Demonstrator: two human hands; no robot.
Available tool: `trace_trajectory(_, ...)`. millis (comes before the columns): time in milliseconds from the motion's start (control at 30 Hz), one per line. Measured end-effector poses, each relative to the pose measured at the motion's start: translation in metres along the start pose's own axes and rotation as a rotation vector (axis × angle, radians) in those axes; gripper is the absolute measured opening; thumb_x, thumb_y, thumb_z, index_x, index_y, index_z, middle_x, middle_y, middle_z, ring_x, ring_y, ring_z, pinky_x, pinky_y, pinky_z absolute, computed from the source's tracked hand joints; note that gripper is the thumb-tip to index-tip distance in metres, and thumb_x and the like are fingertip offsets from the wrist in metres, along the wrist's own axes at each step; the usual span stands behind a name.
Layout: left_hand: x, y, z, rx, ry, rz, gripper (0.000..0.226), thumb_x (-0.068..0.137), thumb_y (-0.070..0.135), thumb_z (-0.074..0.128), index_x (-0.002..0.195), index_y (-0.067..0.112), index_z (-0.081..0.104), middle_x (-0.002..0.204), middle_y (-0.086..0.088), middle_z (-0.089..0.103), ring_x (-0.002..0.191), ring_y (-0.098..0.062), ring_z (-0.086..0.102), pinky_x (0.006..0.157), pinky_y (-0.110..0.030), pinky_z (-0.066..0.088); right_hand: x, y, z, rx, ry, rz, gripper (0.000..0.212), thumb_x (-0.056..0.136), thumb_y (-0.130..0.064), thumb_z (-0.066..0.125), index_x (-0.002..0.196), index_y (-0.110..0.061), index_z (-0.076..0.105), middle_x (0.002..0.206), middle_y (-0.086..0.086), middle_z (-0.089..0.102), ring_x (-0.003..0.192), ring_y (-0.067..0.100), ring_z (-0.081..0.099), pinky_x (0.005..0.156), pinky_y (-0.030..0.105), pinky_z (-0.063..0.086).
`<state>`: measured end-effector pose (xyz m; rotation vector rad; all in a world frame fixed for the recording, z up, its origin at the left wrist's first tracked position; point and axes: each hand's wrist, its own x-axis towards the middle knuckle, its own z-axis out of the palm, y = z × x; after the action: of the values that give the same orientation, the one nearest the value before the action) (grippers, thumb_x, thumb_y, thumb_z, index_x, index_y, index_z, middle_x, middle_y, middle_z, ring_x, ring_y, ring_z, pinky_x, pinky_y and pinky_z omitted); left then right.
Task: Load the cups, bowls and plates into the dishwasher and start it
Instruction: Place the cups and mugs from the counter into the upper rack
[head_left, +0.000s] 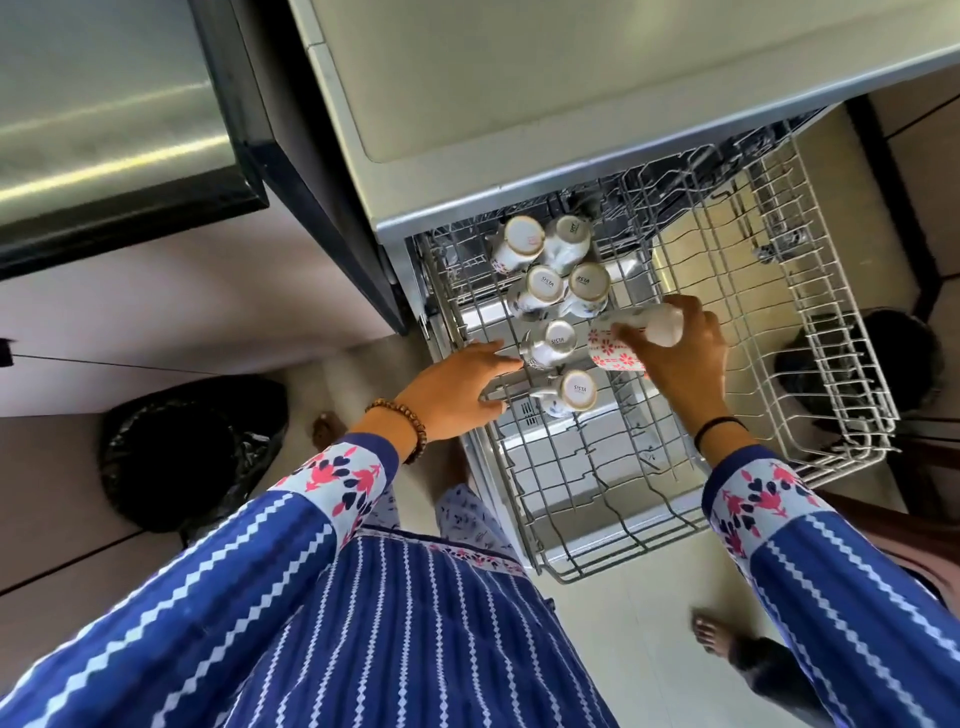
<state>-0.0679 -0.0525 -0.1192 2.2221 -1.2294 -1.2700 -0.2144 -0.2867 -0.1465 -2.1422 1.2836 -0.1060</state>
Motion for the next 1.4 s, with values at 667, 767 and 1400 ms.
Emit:
trace_trajectory(667, 0.003, -0.006, 0.008, -0.016, 0.043, 0.023, 0.055, 0.096, 0.027, 0.059, 0.147, 0.030, 0.040, 0.162, 0.002, 0.018, 0.149, -0.016, 0.017, 0.119, -0.035, 0.020, -0.009, 0.014, 0.051, -0.137, -0.111, -0.153, 0.089, 0.075, -0.031, 0.087, 0.148, -0.008, 0.042, 0.139, 0.020, 0.048, 0.122, 0.042, 0.047, 0.095, 0.048, 0.047)
trace_trajectory(767, 0.003, -0.007, 0.009, -0.020, 0.045, 0.027, 0.055, 0.096, 0.027, 0.059, 0.147, 0.029, 0.040, 0.162, 0.002, 0.020, 0.149, -0.015, 0.017, 0.120, -0.035, 0.020, -0.010, 0.013, 0.052, -0.154, -0.126, -0.158, 0.089, 0.075, -0.031, 0.086, 0.148, -0.008, 0.041, 0.137, 0.020, 0.050, 0.120, 0.041, 0.048, 0.094, 0.044, 0.045)
trace_trajectory(1400, -0.077, -0.007, -0.066, -0.105, 0.465, 0.000, 0.036, 0.095, 0.028, 0.059, 0.131, 0.028, 0.058, 0.131, 0.009, 0.062, 0.109, -0.009, 0.060, 0.091, -0.022, 0.046, -0.101, -0.128, 0.018, 0.157, -0.158, -0.364, 0.026, 0.088, -0.023, 0.075, 0.110, -0.016, 0.065, 0.108, -0.001, 0.065, 0.093, 0.012, 0.060, 0.081, 0.028, 0.048)
